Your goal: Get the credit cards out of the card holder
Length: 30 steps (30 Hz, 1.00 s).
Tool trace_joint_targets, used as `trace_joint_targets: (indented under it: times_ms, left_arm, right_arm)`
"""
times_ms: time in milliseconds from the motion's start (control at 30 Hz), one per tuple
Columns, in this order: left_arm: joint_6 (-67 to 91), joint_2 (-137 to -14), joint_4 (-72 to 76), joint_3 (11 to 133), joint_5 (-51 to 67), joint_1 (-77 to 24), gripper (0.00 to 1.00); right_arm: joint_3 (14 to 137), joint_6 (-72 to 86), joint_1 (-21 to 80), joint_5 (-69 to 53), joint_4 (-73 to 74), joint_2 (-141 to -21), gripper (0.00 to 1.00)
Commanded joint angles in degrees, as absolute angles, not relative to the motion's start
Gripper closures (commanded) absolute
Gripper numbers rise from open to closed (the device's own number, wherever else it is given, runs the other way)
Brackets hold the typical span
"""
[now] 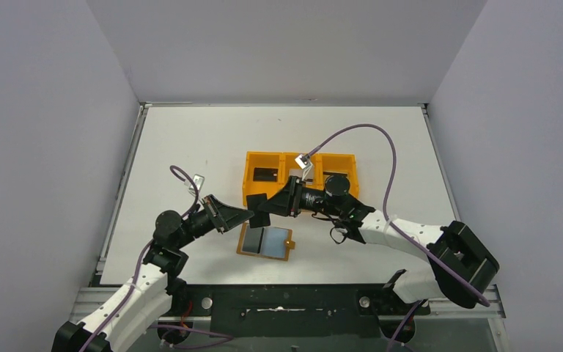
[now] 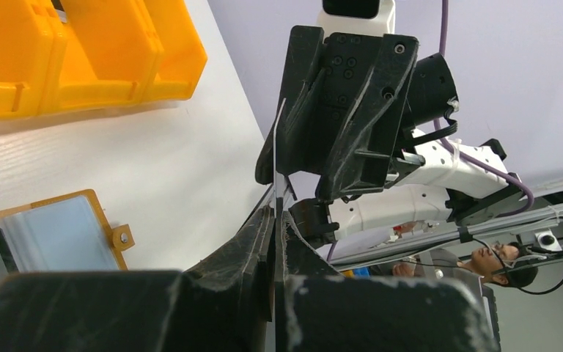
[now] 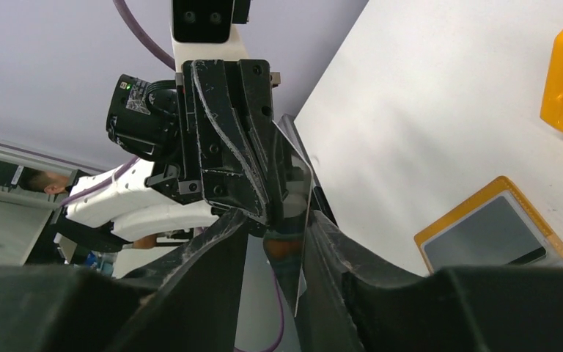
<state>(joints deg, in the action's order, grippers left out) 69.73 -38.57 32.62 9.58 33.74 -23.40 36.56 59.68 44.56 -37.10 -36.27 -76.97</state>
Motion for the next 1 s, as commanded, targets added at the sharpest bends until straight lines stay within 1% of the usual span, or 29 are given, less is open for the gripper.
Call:
trace_joint_targets:
  times_ms: [0,100,167,433,467,500,533,633,700,800,933,967]
  left_arm:
    - [69.52,-38.47,37.03,10.57,35.2,-22.95,1.0]
    - [69.45,-38.24,36.67,10.37,34.98,-22.94,1.0]
    - [69.43,-38.3,36.52,10.27,34.78,-22.94,1.0]
    - [69.85,-39.06,37.29,10.43,34.93,-22.94,1.0]
    - [69.83,-39.1,37.2,10.46,35.04,-22.94,0.97]
    - [69.74,-39.14,36.88,10.58,35.06,-22.94,0.93]
    - [69.52,-39.03,36.2,10.69,35.07,-22.94,0.86]
    - [68.16,-38.23,32.74,11.5,34.47,-22.94,0.62]
    - [66.41,-37.01,27.48,12.56,32.97,-22.94,0.48]
    - [62.68,-34.66,18.92,14.46,29.75,-22.93,0.34]
    - [57.9,-31.99,4.48,17.88,22.86,-22.94,0.26]
    - [56.79,-31.33,0.94,18.91,20.74,-22.94,0.19]
  right_arm:
    - [36.25,61.87,44.24,-38.0,-44.43,-77.14,0.71]
    - [35.8,61.75,44.06,-37.8,-44.21,-76.44,0.8]
    - [35.61,61.61,43.99,-37.84,-43.98,-76.1,0.82]
    - [34.48,62.91,44.04,-38.11,-46.66,-76.46,0.99]
    - [34.46,62.86,44.03,-38.02,-46.75,-76.46,1.0]
    - [34.45,62.8,44.05,-37.93,-46.59,-76.39,1.0]
    - [34.41,62.68,44.04,-37.77,-46.36,-76.27,1.0]
    - [34.37,61.53,43.99,-36.39,-43.89,-75.37,1.0]
    - [34.34,60.46,43.99,-35.02,-41.57,-74.49,1.0]
    - [34.45,58.58,43.94,-32.45,-37.24,-73.03,1.0]
    - [35.77,54.57,43.97,-26.53,-27.91,-70.48,1.0]
    - [36.5,53.07,43.95,-24.49,-24.64,-69.88,1.0]
